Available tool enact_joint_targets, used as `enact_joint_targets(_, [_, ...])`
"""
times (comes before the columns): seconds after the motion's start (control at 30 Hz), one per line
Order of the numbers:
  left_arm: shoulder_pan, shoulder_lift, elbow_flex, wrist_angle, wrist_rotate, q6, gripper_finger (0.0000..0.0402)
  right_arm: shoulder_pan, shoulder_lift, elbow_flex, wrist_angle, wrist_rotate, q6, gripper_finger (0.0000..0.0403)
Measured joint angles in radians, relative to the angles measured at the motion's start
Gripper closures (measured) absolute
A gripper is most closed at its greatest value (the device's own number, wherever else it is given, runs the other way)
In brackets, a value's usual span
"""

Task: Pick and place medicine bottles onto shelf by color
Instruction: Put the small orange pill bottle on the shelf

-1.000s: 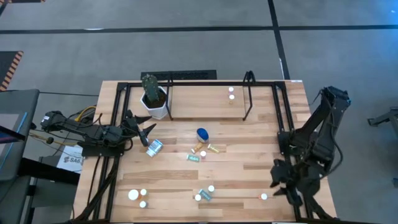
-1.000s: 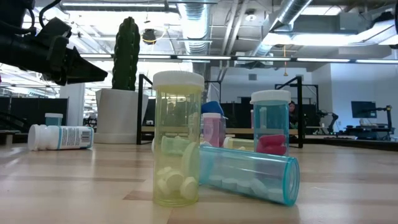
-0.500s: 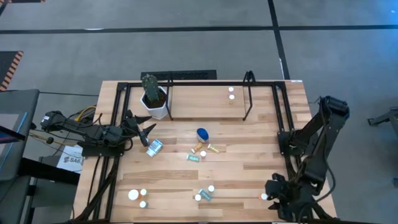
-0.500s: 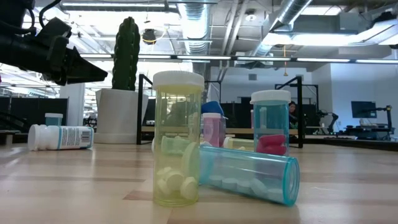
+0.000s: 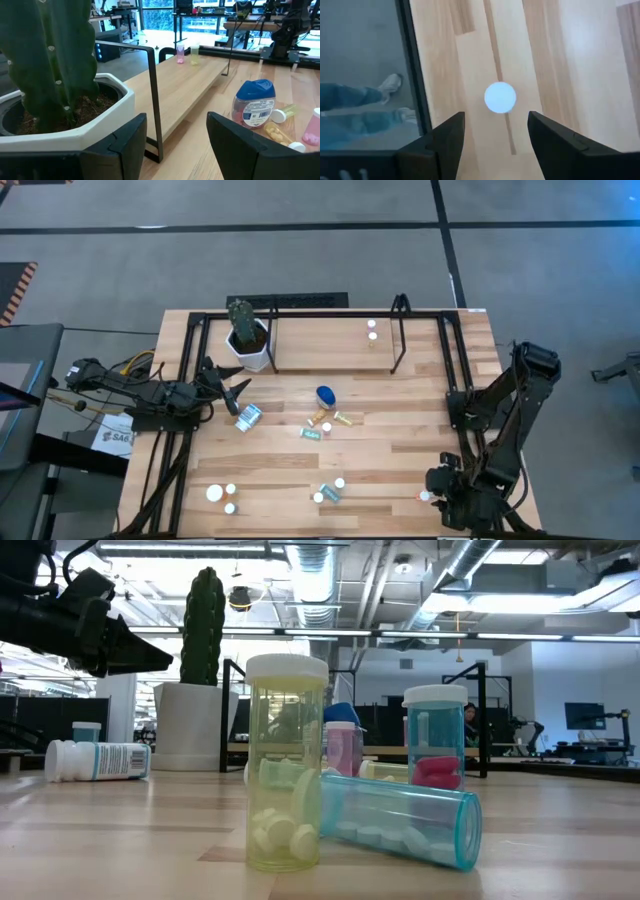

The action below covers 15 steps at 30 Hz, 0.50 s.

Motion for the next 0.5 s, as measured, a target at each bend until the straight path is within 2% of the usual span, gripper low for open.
enact_joint_targets(0.23, [0.000,0.000,0.000,0.000,0.000,0.000,0.0206,0.028,0.036,0.000,-0.024,0.082,0.005,0.0165])
enact_joint_targets(0.5, [0.000,0.000,0.000,0.000,0.000,0.000,0.0206,0.024,0.036,0.000,-0.037,0.087,-0.022,0.0165])
